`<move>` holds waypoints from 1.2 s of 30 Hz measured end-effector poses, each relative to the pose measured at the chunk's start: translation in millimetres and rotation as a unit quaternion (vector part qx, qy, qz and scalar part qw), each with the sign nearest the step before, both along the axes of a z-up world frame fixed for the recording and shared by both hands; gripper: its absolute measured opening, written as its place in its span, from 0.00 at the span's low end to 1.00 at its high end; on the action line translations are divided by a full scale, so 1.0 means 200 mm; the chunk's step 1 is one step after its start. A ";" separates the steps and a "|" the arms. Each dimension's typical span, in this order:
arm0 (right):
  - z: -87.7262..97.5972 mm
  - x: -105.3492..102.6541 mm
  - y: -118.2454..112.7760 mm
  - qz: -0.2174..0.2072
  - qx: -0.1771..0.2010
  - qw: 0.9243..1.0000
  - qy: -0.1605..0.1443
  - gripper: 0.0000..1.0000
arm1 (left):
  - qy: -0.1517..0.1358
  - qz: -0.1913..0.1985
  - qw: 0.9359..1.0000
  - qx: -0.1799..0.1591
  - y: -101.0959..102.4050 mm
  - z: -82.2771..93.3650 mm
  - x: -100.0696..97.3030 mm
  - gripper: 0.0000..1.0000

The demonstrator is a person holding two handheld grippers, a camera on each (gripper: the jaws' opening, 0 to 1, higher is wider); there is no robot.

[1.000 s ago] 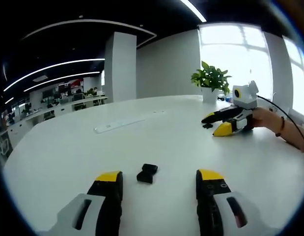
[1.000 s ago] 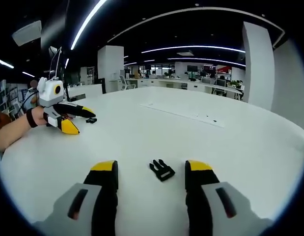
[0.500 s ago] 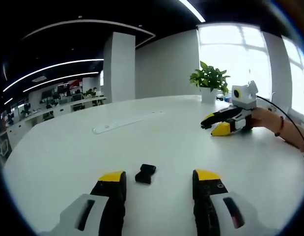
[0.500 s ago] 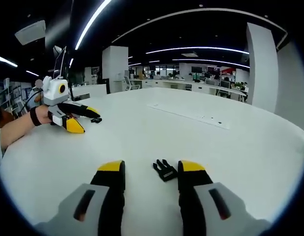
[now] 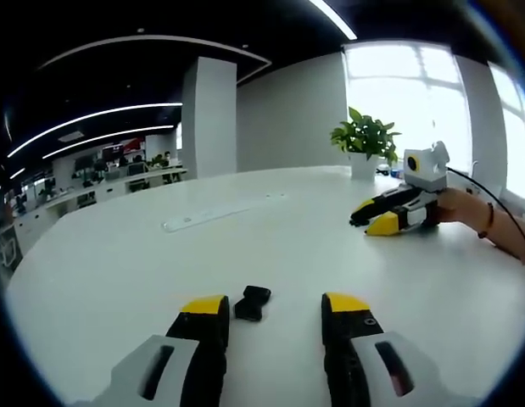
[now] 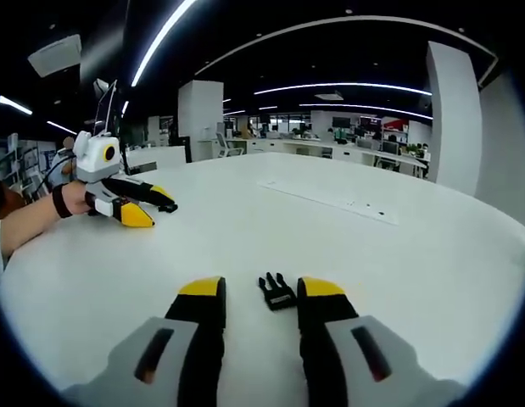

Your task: Snap the two parts of the plastic buckle together until the buckle closes and remains connected.

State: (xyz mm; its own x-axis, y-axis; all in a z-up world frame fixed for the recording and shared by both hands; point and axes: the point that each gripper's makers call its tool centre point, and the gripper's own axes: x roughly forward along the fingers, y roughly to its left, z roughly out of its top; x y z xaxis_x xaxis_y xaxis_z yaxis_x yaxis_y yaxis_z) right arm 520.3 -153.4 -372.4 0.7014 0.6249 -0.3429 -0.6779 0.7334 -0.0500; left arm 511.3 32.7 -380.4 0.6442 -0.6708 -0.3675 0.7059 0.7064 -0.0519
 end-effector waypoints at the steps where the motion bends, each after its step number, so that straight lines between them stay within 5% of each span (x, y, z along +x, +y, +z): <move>1: 0.00 0.00 0.00 -0.001 0.000 1.000 0.000 0.33 | 0.000 0.002 1.000 0.000 0.00 0.00 0.00 0.43; 18: 0.01 -0.04 0.00 -0.010 -0.001 1.000 -0.005 0.24 | -0.002 0.010 1.000 0.001 0.02 0.00 0.00 0.27; 36: 0.00 -0.09 0.00 -0.010 -0.001 1.000 -0.006 0.19 | -0.002 0.032 0.999 0.000 0.06 0.01 0.03 0.23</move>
